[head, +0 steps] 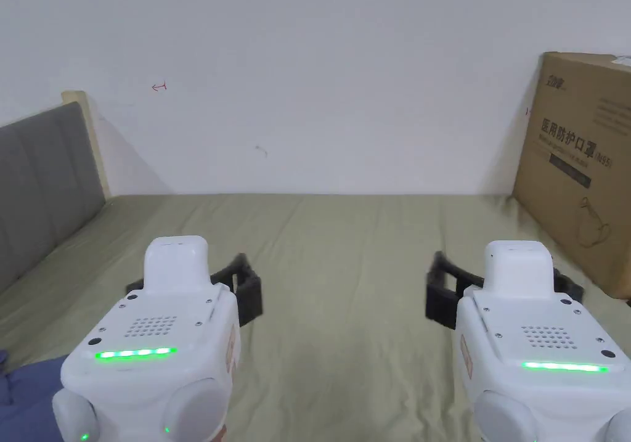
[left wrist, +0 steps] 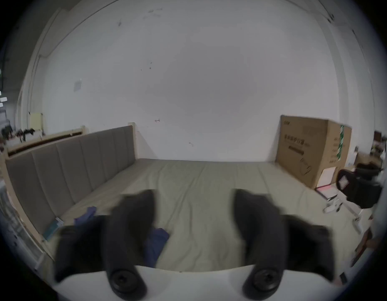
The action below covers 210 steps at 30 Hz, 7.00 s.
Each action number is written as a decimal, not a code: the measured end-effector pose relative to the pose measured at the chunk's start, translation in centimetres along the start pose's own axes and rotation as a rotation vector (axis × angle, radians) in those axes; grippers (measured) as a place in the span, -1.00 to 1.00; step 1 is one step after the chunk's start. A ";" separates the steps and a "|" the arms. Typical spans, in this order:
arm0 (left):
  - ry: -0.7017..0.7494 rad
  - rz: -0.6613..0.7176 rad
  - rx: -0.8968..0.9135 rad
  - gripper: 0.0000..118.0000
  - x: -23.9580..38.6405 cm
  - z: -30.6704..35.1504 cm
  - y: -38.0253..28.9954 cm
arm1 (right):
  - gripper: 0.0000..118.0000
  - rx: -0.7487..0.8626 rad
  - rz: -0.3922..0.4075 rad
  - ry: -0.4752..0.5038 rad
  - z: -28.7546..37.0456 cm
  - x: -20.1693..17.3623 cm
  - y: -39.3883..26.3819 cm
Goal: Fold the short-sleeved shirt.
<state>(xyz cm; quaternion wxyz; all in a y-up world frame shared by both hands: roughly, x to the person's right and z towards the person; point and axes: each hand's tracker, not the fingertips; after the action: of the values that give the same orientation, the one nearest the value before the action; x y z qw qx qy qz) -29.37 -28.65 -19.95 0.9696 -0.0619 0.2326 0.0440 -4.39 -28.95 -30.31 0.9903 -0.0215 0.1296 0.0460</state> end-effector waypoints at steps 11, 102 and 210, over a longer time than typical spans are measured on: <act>0.045 -0.099 0.051 -1.00 -0.3 -0.6 -0.4 | -1.00 -0.065 -0.084 -0.030 -1.5 0.9 -1.0; -0.572 0.273 -0.414 -0.99 0.0 -12.8 5.0 | -1.00 -0.309 -0.216 0.180 -6.9 0.0 -3.6; -0.041 -0.112 -0.424 -0.94 -5.6 -17.9 12.7 | -0.89 -0.495 -0.312 0.077 -26.0 18.1 13.6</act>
<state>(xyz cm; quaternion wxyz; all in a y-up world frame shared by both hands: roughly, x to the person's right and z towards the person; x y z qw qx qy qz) -43.73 -18.91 -34.47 0.9404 -0.2763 0.1945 0.0391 5.13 -15.28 -60.56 0.9443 -0.2839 0.1472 -0.0777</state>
